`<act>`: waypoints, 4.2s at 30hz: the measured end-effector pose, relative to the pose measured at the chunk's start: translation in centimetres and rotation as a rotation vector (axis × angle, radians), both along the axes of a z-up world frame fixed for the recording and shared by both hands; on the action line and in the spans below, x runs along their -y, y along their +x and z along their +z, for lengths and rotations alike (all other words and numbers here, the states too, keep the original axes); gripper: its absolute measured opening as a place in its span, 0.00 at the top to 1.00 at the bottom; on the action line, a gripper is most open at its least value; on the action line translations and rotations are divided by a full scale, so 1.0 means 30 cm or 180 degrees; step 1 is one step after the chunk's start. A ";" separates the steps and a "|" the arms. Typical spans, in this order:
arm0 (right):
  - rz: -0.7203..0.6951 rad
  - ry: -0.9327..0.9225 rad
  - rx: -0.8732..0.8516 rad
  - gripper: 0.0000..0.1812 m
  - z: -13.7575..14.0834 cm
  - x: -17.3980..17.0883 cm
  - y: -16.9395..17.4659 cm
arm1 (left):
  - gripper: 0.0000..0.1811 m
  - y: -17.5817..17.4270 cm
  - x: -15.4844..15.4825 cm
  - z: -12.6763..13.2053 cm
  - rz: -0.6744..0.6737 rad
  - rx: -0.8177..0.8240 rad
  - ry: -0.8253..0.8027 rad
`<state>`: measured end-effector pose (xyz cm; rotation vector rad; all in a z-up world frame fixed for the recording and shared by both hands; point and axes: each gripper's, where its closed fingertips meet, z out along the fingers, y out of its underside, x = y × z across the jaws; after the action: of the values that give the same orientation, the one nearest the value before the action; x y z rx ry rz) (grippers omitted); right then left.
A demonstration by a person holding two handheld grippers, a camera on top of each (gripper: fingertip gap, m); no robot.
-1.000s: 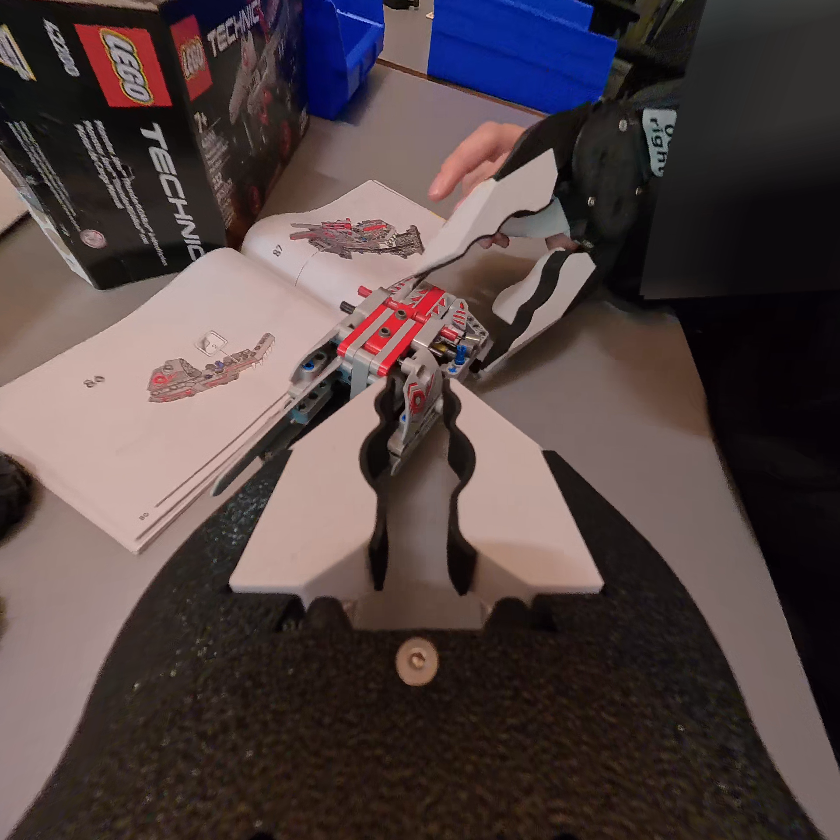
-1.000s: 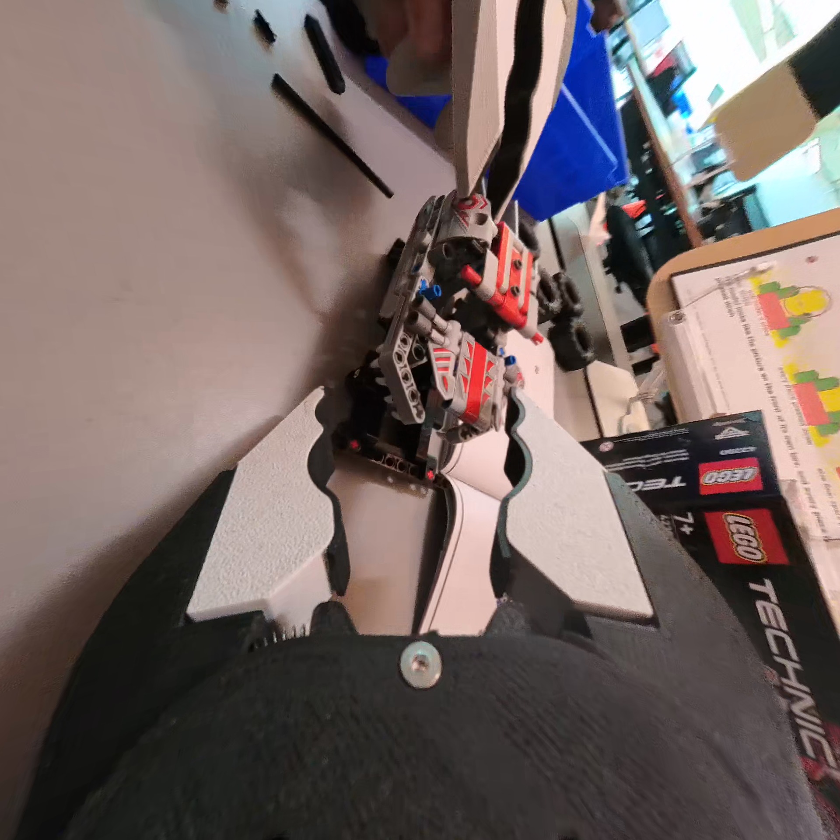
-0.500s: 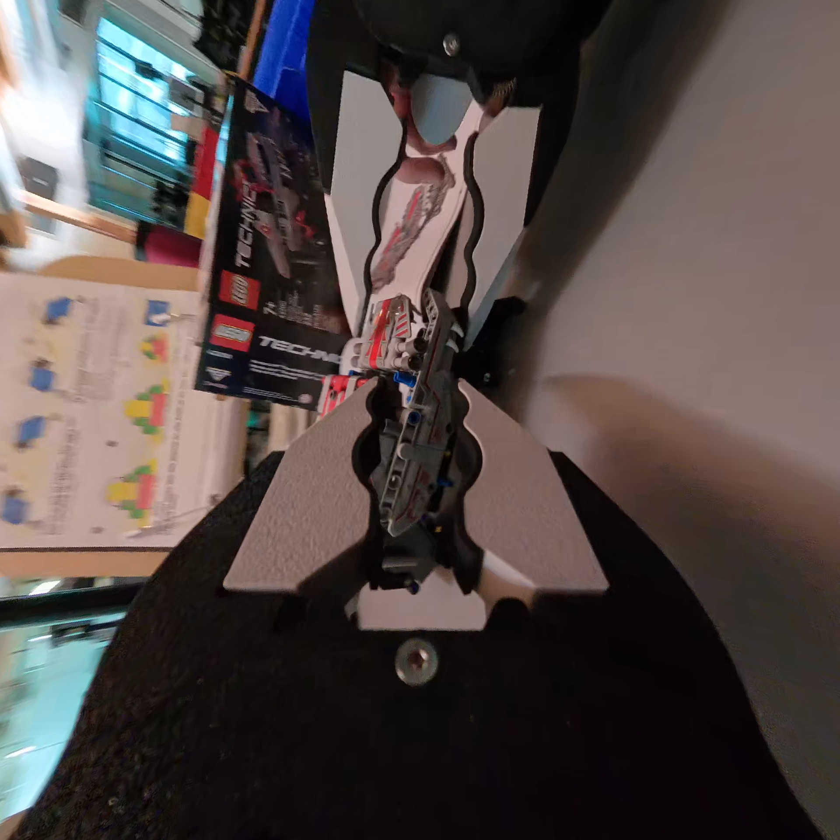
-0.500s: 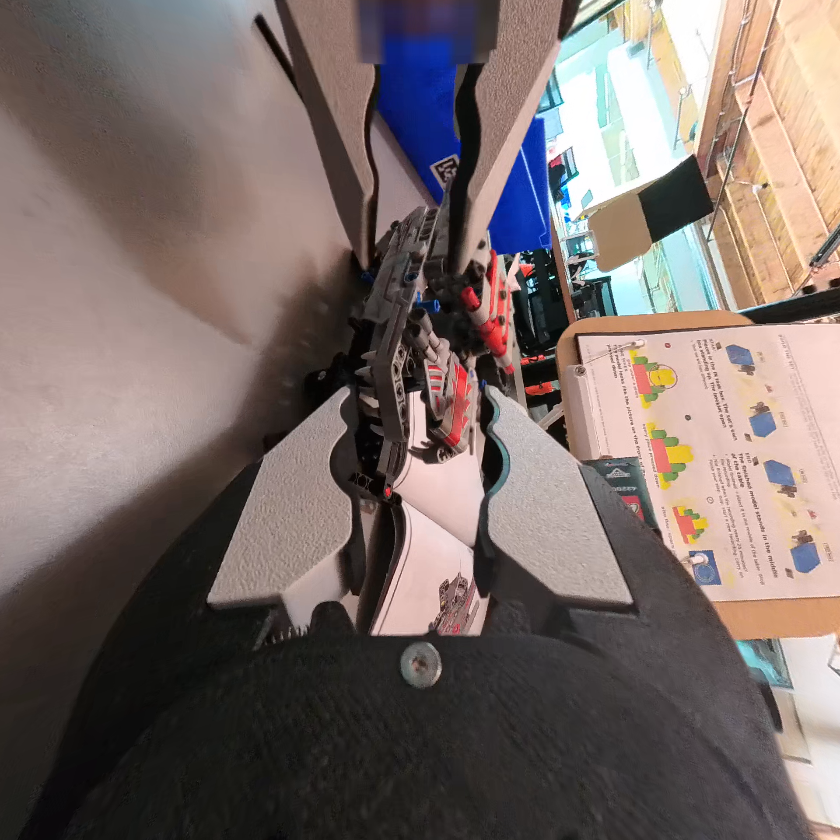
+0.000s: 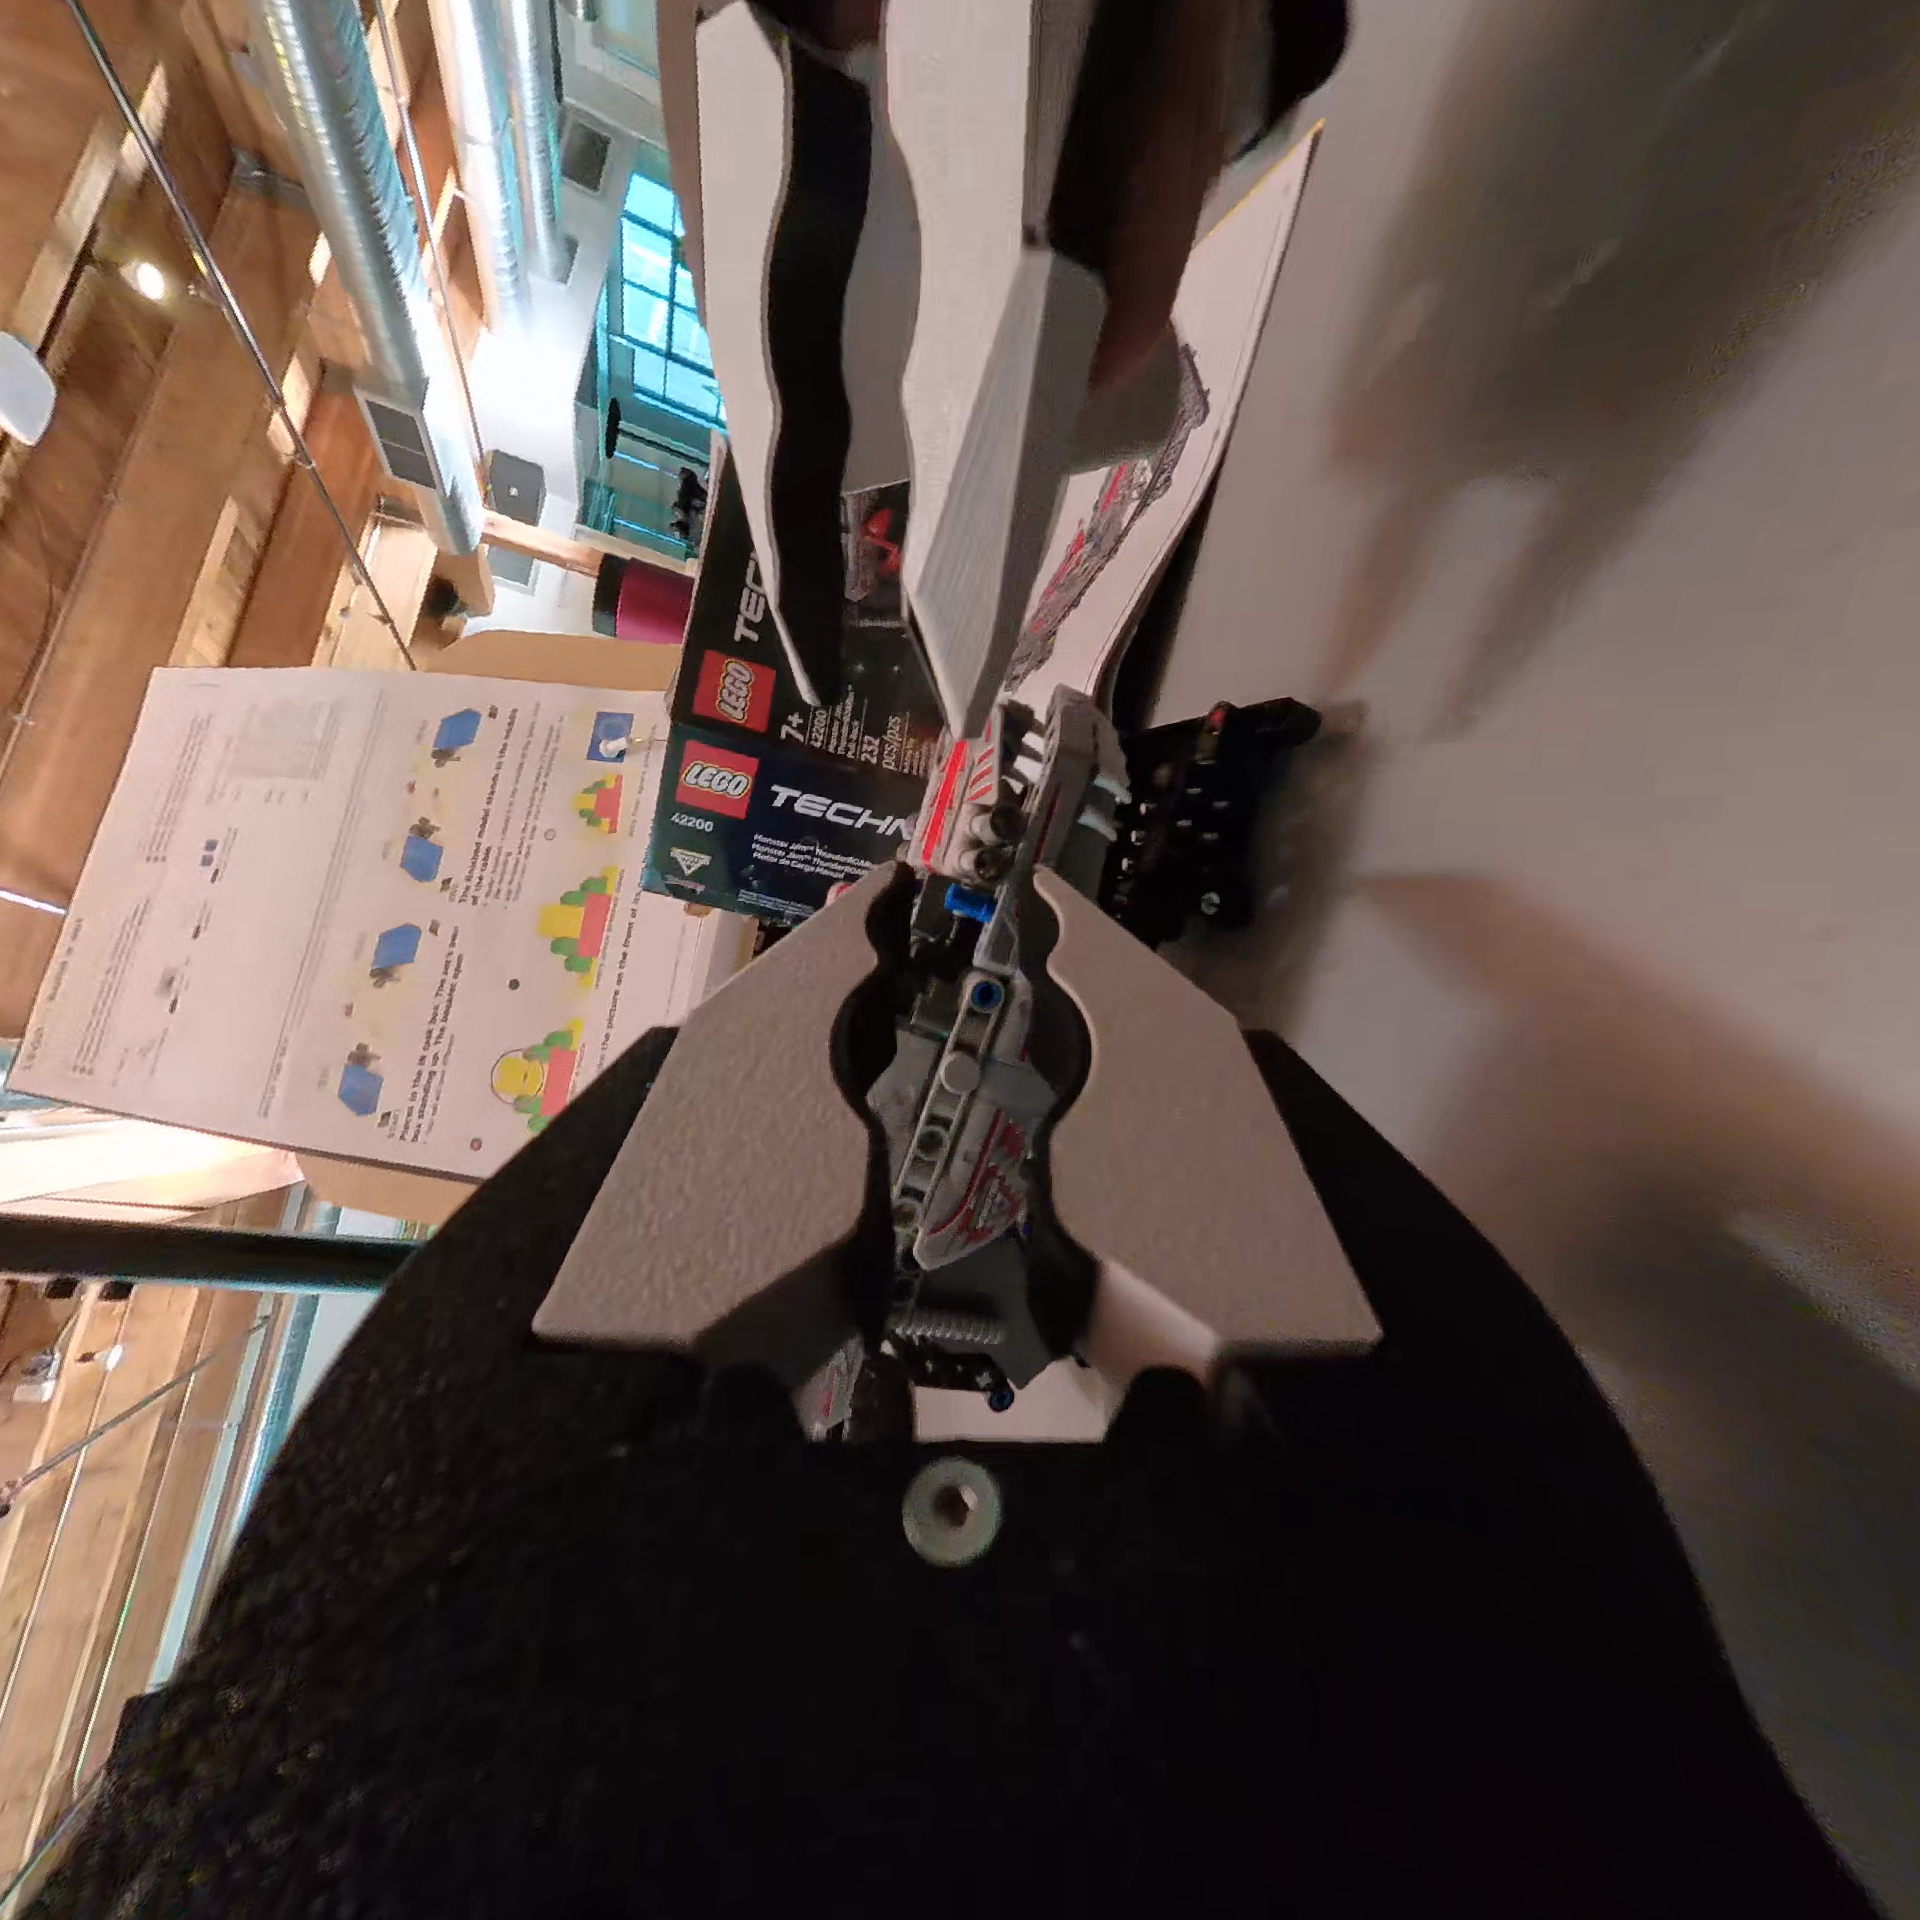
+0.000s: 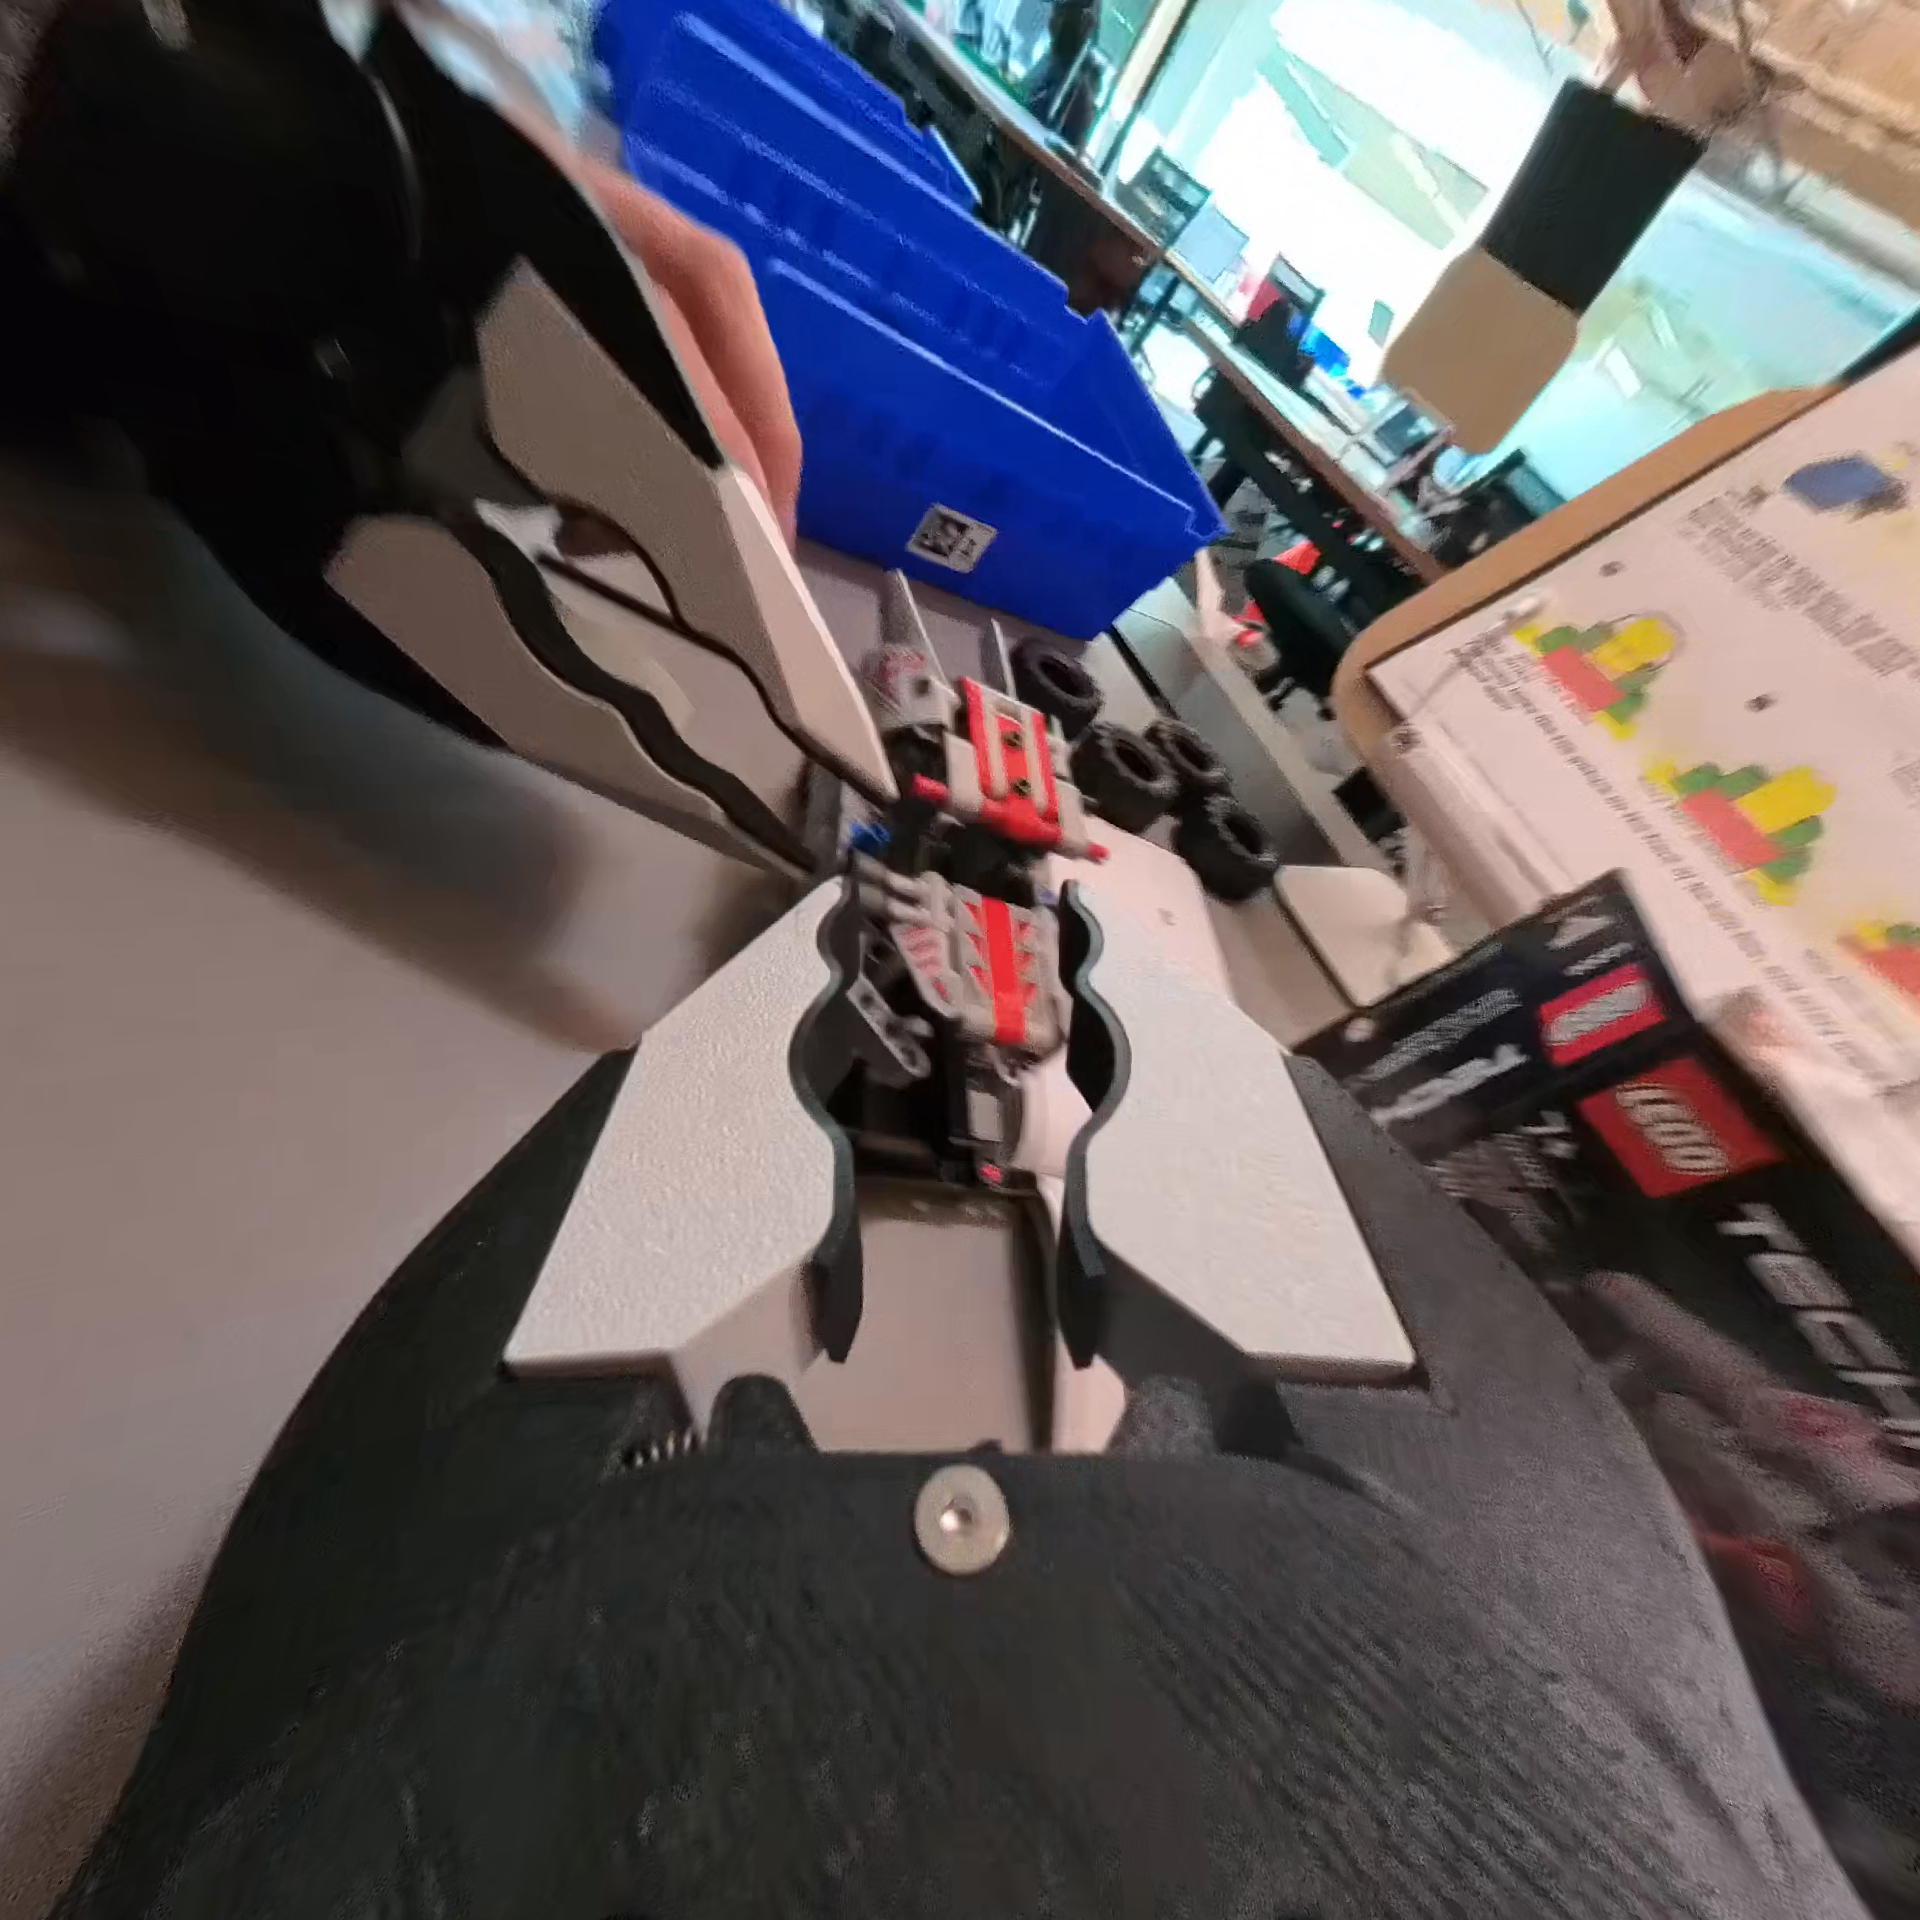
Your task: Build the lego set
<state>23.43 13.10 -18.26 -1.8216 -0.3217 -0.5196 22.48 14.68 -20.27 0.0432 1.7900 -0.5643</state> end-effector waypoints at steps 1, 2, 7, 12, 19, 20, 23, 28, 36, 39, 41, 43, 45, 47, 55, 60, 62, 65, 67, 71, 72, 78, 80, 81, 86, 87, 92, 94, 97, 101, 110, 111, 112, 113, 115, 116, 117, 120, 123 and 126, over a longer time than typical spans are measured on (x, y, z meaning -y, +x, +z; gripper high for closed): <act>0.0062 0.0055 -0.0249 0.81 0.004 -0.009 -0.031 | 0.91 0.001 -0.002 -0.005 -0.0002 -0.0006 0.0002; 0.0052 0.0111 -0.0473 0.85 0.009 -0.015 -0.050 | 0.90 -0.001 0.000 -0.018 -0.0037 -0.0053 0.0027; -0.0266 0.0033 -0.0709 0.88 -0.029 -0.020 -0.036 | 0.89 0.001 -0.011 -0.027 -0.0067 -0.0061 -0.0004; -0.0151 -0.0020 -0.0925 0.93 -0.052 -0.026 -0.036 | 0.89 0.003 -0.015 -0.036 -0.0131 -0.0042 -0.0049; -0.0152 -0.0152 -0.0903 0.92 -0.078 -0.043 -0.028 | 0.90 0.006 -0.010 -0.031 -0.0165 0.0058 -0.0033; -0.0159 -0.0167 -0.0895 0.93 -0.081 -0.045 -0.027 | 0.90 0.007 -0.009 -0.030 -0.0168 0.0062 -0.0041; -0.0183 -0.0147 -0.0884 0.95 -0.080 -0.045 -0.019 | 0.90 0.010 -0.008 -0.030 -0.0190 0.0092 -0.0037; -0.0173 -0.0157 -0.0870 0.96 -0.080 -0.045 -0.016 | 0.90 0.014 -0.008 -0.031 -0.0188 0.0102 -0.0020; -0.0377 -0.0190 -0.0864 0.97 -0.079 -0.052 -0.012 | 0.94 0.018 -0.004 -0.021 -0.0167 0.0162 -0.0068; -0.0456 -0.0158 -0.0913 0.97 -0.077 -0.053 -0.008 | 0.93 0.021 -0.007 -0.020 -0.0156 0.0123 -0.0131; -0.0513 -0.0138 -0.0947 0.97 -0.077 -0.054 -0.005 | 0.93 0.023 -0.009 -0.022 -0.0143 0.0116 -0.0134; -0.0576 -0.0141 -0.0961 0.97 -0.077 -0.055 -0.004 | 0.93 0.024 -0.008 -0.026 -0.0134 0.0104 -0.0123; -0.0650 -0.0135 -0.0943 0.97 -0.075 -0.057 -0.001 | 0.94 0.026 -0.007 -0.026 -0.0121 0.0098 -0.0127; -0.0705 -0.0152 -0.0899 0.98 -0.075 -0.056 0.001 | 0.94 0.028 -0.008 -0.025 -0.0098 0.0064 -0.0181; -0.1020 -0.0097 -0.0889 0.99 -0.069 -0.062 0.011 | 0.95 0.035 -0.016 -0.022 -0.0031 0.0009 -0.0299; -0.0927 -0.0022 -0.0878 0.96 -0.070 -0.069 -0.001 | 0.94 0.025 -0.022 -0.013 -0.0100 -0.0045 -0.0408; -0.0853 0.0040 -0.0983 0.85 -0.064 -0.066 -0.006 | 0.94 0.015 -0.033 -0.002 -0.0167 -0.0140 -0.0576; -0.0623 0.0090 -0.1177 0.78 -0.033 -0.055 -0.013 | 0.93 -0.003 -0.061 0.032 -0.0340 -0.0326 -0.0990; -0.0567 0.0126 -0.1254 0.73 0.000 -0.047 0.014 | 0.92 -0.012 -0.088 0.072 -0.0455 -0.0432 -0.1314; -0.0355 -0.0291 -0.1249 0.58 -0.030 -0.059 0.053 | 0.88 0.029 -0.176 0.092 -0.0341 -0.0953 -0.1924; -0.0303 -0.0396 -0.1234 0.54 -0.045 -0.060 0.059 | 0.85 0.039 -0.199 0.087 -0.0298 -0.1046 -0.2007; 0.0002 -0.0326 -0.1369 0.59 -0.031 -0.101 0.068 | 0.76 0.068 -0.230 0.059 -0.0384 -0.1772 -0.1851; 0.0064 -0.0408 -0.1302 0.58 -0.023 -0.129 0.069 | 0.72 0.074 -0.208 0.058 -0.0543 -0.2170 -0.1691; 0.0075 -0.0420 -0.1267 0.57 -0.017 -0.144 0.074 | 0.69 0.083 -0.202 0.055 -0.0578 -0.2348 -0.1621; 0.0175 -0.0405 -0.1454 0.56 -0.012 -0.209 0.077 | 0.67 0.121 -0.188 0.037 -0.0929 -0.2941 -0.1400; 0.0215 -0.0424 -0.1487 0.56 -0.014 -0.217 0.069 | 0.67 0.122 -0.187 0.032 -0.0985 -0.3118 -0.1410; 0.0212 -0.0577 -0.1489 0.59 -0.036 -0.247 0.067 | 0.68 0.115 -0.173 0.016 -0.1228 -0.3561 -0.1304; 0.0188 -0.0639 -0.1462 0.60 -0.053 -0.254 0.069 | 0.70 0.114 -0.173 0.015 -0.1251 -0.3649 -0.1256; 0.0204 -0.0632 -0.1435 0.63 -0.052 -0.264 0.068 | 0.70 0.120 -0.175 0.015 -0.1231 -0.3716 -0.1221; 0.0185 -0.0628 -0.1471 0.65 -0.051 -0.265 0.076 | 0.71 0.121 -0.174 0.015 -0.1204 -0.3717 -0.1193; 0.0109 -0.0673 -0.1379 0.67 -0.052 -0.262 0.080 | 0.71 0.120 -0.167 0.018 -0.1138 -0.3691 -0.1296; 0.0123 -0.0690 -0.1338 0.66 -0.054 -0.259 0.078 | 0.71 0.120 -0.164 0.017 -0.1135 -0.3673 -0.1281; 0.0142 -0.0704 -0.1308 0.65 -0.053 -0.254 0.075 | 0.71 0.119 -0.162 0.017 -0.1129 -0.3667 -0.1265; 0.0164 -0.0681 -0.1292 0.66 -0.044 -0.247 0.072 | 0.71 0.118 -0.162 0.017 -0.1114 -0.3663 -0.1242; 0.0225 -0.0473 -0.1376 0.73 0.000 -0.239 0.070 | 0.72 0.116 -0.162 0.016 -0.1101 -0.3657 -0.1196; 0.0258 -0.0398 -0.1452 0.77 0.014 -0.238 0.071 | 0.72 0.116 -0.161 0.016 -0.1101 -0.3658 -0.1187; 0.0270 -0.0435 -0.1469 0.76 0.008 -0.236 0.072 | 0.72 0.117 -0.161 0.016 -0.1091 -0.3674 -0.1189; 0.0117 -0.0673 -0.1290 0.63 -0.036 -0.224 0.100 | 0.72 0.119 -0.162 0.016 -0.1073 -0.3702 -0.1186; 0.0188 -0.0715 -0.1289 0.68 -0.045 -0.233 0.084 | 0.72 0.118 -0.162 0.016 -0.1063 -0.3693 -0.1182; 0.0235 -0.0714 -0.1361 0.69 -0.048 -0.236 0.083 | 0.71 0.120 -0.161 0.016 -0.1066 -0.3670 -0.1156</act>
<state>25.90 20.19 -19.70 -2.0726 -0.1564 -0.0349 26.07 19.51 -19.78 -0.2952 2.7692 -1.3256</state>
